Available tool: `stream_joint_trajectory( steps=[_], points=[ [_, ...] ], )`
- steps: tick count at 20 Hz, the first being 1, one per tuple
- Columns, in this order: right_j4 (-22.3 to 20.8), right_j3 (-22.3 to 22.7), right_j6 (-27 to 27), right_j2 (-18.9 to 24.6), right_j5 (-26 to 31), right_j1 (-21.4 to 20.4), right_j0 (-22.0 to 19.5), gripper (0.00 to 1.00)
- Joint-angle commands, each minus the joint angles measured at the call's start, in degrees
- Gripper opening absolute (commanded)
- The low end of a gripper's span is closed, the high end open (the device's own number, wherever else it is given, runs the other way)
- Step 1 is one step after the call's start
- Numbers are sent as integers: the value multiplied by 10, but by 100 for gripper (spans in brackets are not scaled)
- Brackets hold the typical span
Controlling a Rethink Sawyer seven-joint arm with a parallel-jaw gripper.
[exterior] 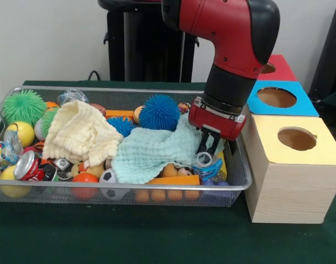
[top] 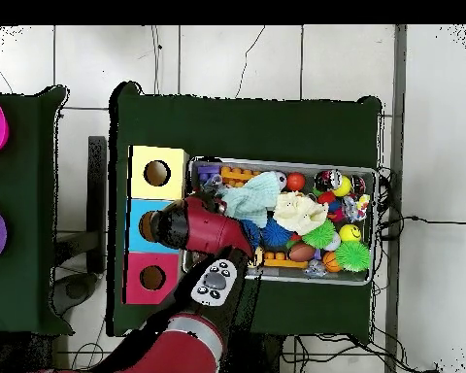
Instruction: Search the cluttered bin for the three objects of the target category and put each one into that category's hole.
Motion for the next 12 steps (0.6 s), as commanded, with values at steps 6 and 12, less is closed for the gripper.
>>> stream_joint_trajectory(
  steps=[6,12],
  points=[
    [-1,3,74,37,73,-23,-36,0],
    [-74,18,-56,30,196,-146,-114,0]
  ],
)
